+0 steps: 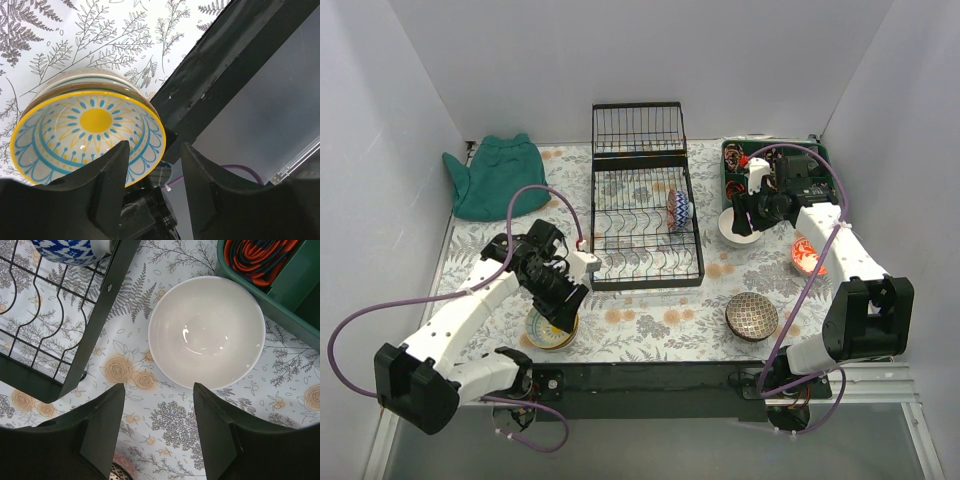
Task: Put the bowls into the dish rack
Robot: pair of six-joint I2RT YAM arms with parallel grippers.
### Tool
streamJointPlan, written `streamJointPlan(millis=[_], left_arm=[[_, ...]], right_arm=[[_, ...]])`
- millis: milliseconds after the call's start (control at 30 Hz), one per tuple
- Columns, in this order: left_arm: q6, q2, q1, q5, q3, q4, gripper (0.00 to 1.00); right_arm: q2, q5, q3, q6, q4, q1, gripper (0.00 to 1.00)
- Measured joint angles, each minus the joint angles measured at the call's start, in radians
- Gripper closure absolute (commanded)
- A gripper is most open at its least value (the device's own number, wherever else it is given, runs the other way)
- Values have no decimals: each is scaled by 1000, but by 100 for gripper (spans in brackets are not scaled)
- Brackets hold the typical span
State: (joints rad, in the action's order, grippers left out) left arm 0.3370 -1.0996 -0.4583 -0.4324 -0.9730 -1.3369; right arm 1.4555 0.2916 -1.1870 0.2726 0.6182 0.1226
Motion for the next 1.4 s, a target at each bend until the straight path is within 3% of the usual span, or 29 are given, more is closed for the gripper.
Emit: streamJointPlan(millis=[267,533,633,667,867,1267,1400], left_arm=[[19,-40,-63,16,21,15,57],[46,-69,-89,63,51,59,70],[55,-69,-90,66,58,68,79],[57,-69,-91,66,62,70,86],[50,-61,-95,64,63,49,100],[29,-7,-95,106,-35,-18,100],[25,-5,-95,111,-35,-25,91]], right_arm=[[0,0,0,4,1,0,35],[0,-1,0,4,1,0,35],[0,-1,0,4,1,0,35],[0,-1,0,4,1,0,35],[0,-2,0,4,0,0,35],[4,-1,0,4,0,0,35],[6,-1,5,3,-8,0,35]])
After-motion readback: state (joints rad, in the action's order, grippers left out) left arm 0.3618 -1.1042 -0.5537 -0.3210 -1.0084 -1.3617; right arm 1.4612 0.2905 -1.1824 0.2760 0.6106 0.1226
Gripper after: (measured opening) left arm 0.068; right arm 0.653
